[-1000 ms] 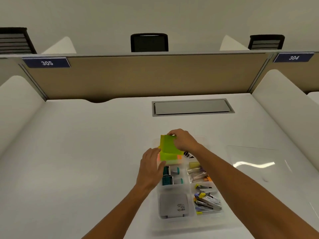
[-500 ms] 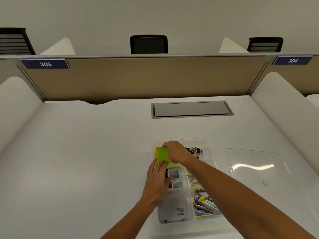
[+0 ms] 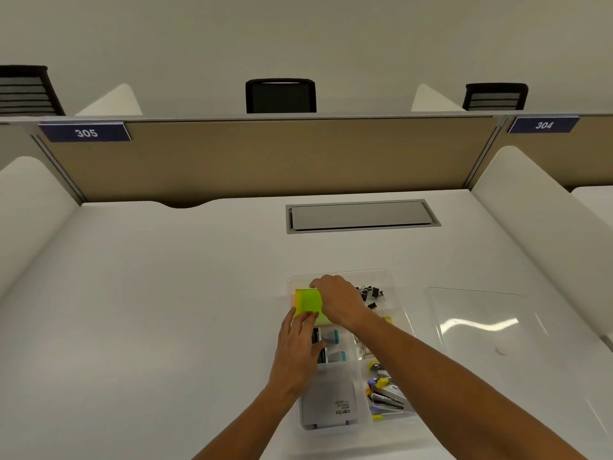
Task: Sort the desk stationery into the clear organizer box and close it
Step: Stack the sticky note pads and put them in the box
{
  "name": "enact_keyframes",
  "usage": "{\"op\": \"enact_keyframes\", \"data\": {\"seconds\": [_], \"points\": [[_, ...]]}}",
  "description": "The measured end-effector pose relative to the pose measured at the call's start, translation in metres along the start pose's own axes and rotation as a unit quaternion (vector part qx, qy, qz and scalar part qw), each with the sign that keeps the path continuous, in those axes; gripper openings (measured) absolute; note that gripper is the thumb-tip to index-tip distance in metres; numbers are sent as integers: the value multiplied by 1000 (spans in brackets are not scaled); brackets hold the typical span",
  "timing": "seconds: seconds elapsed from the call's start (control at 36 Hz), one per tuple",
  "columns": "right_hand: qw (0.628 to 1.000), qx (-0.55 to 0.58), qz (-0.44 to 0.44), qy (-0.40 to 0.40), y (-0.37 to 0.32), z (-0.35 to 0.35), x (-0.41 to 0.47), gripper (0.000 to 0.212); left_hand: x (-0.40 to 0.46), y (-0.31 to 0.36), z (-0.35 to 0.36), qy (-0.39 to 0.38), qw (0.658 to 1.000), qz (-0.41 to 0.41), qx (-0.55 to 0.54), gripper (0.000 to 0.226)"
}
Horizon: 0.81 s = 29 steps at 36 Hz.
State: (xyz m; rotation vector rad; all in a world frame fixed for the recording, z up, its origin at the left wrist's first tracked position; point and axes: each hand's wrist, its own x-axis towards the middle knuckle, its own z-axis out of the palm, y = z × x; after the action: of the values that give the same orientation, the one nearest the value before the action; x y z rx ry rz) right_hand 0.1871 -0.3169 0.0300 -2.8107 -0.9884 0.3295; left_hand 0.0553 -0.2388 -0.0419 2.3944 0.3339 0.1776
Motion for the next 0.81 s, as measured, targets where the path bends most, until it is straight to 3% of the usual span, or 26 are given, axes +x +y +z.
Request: {"op": "enact_keyframes", "data": {"seconds": [0.22, 0.44, 0.64, 0.81], "points": [[994, 96, 42, 36, 7, 1, -25, 41, 0, -3, 1, 13, 1000, 13, 10, 54], [961, 238, 82, 113, 15, 9, -67, 32, 1, -3, -3, 3, 997, 54, 59, 54], [929, 299, 122, 181, 18, 17, -106, 30, 2, -5, -2, -24, 999, 20, -29, 56], [900, 323, 185, 228, 21, 23, -140, 30, 3, -11, -4, -33, 997, 61, -37, 64]]}}
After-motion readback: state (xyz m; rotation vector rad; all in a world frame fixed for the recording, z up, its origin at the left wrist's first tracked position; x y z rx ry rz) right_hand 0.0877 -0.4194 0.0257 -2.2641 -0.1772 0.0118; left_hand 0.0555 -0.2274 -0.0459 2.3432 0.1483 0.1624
